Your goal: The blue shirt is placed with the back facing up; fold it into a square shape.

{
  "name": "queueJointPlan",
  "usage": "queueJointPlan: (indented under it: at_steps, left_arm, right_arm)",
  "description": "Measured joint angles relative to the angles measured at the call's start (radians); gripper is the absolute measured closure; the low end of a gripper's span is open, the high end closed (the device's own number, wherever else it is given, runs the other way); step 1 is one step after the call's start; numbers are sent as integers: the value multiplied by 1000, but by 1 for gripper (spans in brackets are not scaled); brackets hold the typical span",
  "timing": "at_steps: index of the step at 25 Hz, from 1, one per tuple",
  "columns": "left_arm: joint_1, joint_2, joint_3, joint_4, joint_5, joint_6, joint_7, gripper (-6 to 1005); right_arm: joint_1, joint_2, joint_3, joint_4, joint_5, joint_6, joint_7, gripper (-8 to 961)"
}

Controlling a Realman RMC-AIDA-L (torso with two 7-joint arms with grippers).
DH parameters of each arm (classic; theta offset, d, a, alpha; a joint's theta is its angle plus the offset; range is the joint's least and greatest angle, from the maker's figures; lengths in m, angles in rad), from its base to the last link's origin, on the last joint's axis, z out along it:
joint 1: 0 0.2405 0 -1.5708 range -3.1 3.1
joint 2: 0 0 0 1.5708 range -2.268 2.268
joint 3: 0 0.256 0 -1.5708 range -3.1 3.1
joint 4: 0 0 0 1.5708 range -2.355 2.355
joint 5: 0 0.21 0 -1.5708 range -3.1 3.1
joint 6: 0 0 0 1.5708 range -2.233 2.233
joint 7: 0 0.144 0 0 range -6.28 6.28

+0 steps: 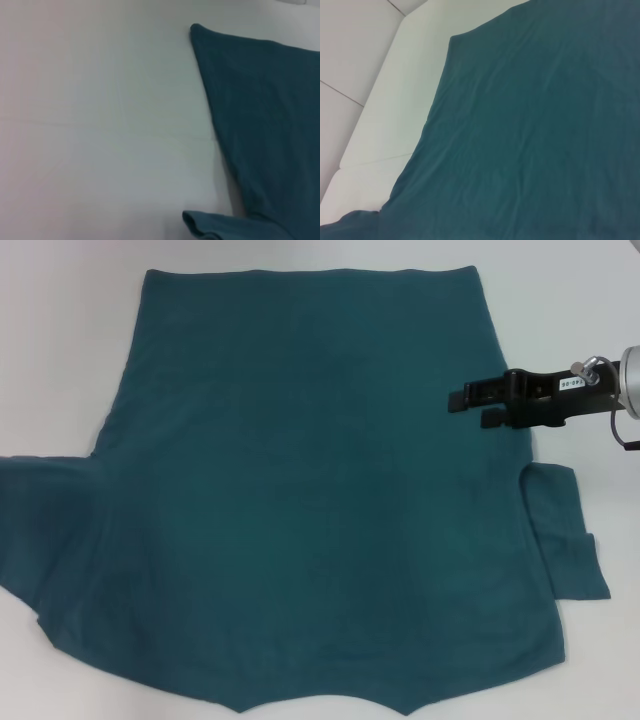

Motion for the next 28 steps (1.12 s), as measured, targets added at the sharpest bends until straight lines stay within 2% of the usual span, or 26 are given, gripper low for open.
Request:
queueJointPlan:
  at_steps: [8, 16, 24, 28]
  left_arm:
    - [-32, -2, 5, 15, -5, 139, -63, 998]
    - [-88, 2, 7, -7, -8, 291, -272, 997]
    - [-194, -7, 1, -178, -9, 228, -315, 999]
    - [-228, -12, 5, -225, -9, 185, -318, 998]
  right_arm:
    - [-1, 0, -1, 0, 0, -6, 0, 236]
    - [-2, 7, -2, 0, 0, -10, -5, 236]
    - [0, 11, -6, 0, 0, -9, -10, 235]
    - [1, 12, -7, 0, 0, -9, -7, 235]
